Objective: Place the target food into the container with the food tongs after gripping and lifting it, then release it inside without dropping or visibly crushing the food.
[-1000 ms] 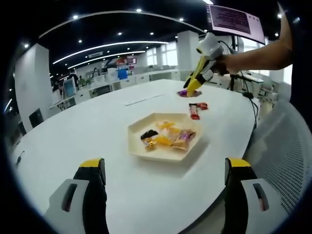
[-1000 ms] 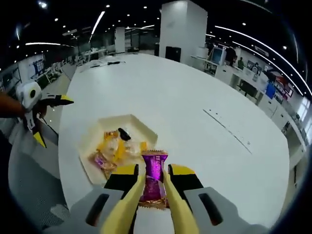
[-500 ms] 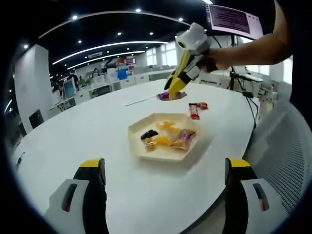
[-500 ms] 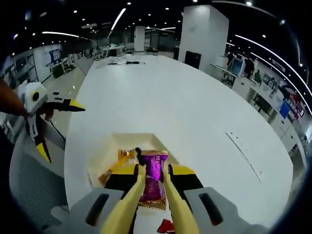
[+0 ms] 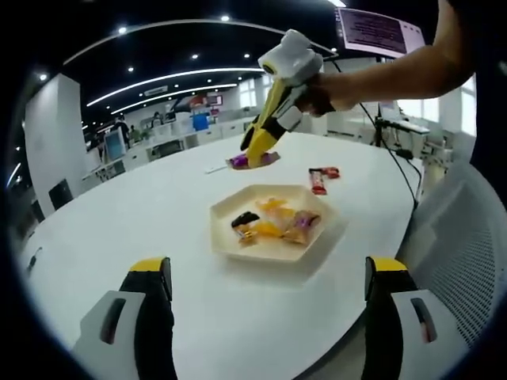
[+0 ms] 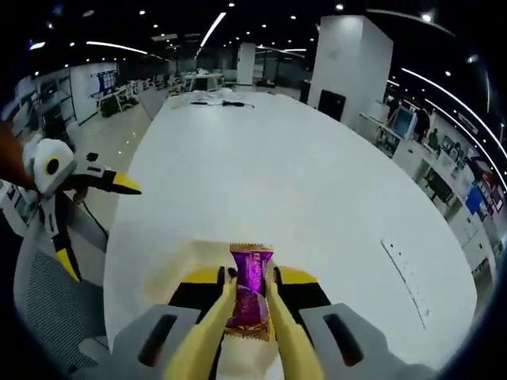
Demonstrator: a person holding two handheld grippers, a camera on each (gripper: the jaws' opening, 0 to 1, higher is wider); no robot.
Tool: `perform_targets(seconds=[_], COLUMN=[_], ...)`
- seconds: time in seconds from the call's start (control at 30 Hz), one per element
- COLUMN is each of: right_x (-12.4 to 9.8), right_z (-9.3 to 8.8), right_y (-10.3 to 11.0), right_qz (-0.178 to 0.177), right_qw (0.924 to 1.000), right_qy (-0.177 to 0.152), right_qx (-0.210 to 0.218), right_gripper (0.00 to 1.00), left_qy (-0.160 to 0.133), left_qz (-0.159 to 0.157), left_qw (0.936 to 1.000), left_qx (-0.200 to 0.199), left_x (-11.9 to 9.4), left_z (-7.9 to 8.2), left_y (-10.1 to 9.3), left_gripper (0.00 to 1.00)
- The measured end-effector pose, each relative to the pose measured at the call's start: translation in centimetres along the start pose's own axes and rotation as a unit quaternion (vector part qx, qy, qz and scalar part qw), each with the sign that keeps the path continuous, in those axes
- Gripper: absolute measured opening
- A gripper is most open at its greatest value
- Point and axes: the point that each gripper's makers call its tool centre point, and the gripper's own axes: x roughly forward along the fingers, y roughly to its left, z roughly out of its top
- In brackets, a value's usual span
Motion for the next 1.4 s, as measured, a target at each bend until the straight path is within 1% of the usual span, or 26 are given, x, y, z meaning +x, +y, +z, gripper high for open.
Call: perform_targets(seconds=[0.03, 0.13, 0.2, 0.57, 0.6, 0.63, 0.8, 1.03, 1.1, 1.13, 1.17, 1.3, 1.4], right_x=[0.3, 0.3, 0.2, -1.3, -1.5, -1.8, -2.8, -4.6, -5.4, -5.9, -6.2, -7.8, -8.7], right_z=[0.1, 0.0, 0.0, -0.2, -0.2, -0.2, -1.3, -3.2, -3.9, -4.6, -5.0, -7.1, -8.2], right_y=[0.4, 0.1, 0.2, -0.8, -0.6, -0.8, -1.4, -2.7, -2.9, -3.3, -3.5, -4.3, -4.7], right_qz=[0.013, -0.002, 0.001, -0.011, -0.005, -0.011, -0.016, -0.033, -0.037, -0.046, -0.046, -0.059, -0.067], right_qw=[0.9999, 1.0, 0.9999, 0.9998, 0.9997, 0.9996, 0.9996, 0.9991, 0.9989, 0.9985, 0.9984, 0.9972, 0.9963], right_qy=[-0.004, -0.006, -0.009, -0.016, -0.022, -0.026, -0.022, -0.02, -0.023, -0.021, -0.021, -0.015, -0.012], right_qx=[0.01, -0.003, 0.009, 0.009, 0.008, 0.005, 0.007, 0.02, 0.02, 0.023, 0.025, 0.044, 0.053], right_gripper=[0.26, 0.27, 0.27, 0.28, 0.28, 0.28, 0.29, 0.29, 0.29, 0.29, 0.29, 0.29, 0.29], left_qy=[0.0, -0.001, 0.0, 0.002, 0.002, 0.002, 0.003, 0.006, 0.007, 0.007, 0.007, 0.008, 0.009], left_qz=[0.0, 0.0, 0.0, -0.003, -0.002, -0.002, -0.001, -0.002, -0.001, -0.001, -0.001, 0.0, -0.001], left_qw=[1.0, 1.0, 1.0, 1.0, 1.0, 1.0, 1.0, 1.0, 1.0, 1.0, 1.0, 1.0, 1.0], left_qx=[0.0, -0.002, -0.001, -0.001, -0.001, -0.001, -0.001, 0.0, -0.001, -0.001, 0.0, -0.001, -0.001], left_x=[0.0, 0.0, 0.0, 0.1, 0.0, 0.0, 0.1, 0.1, 0.1, 0.1, 0.1, 0.1, 0.1], left_z=[0.0, 0.1, 0.0, -0.1, 0.0, 0.0, -0.1, -0.2, -0.2, -0.3, -0.3, -0.3, -0.4], left_y=[0.0, 0.0, 0.0, -0.1, -0.1, -0.1, -0.1, -0.1, -0.1, -0.1, 0.0, 0.0, 0.0], left_gripper=[0.98, 0.98, 0.98, 0.98, 0.98, 0.98, 0.98, 0.97, 0.97, 0.97, 0.97, 0.97, 0.97])
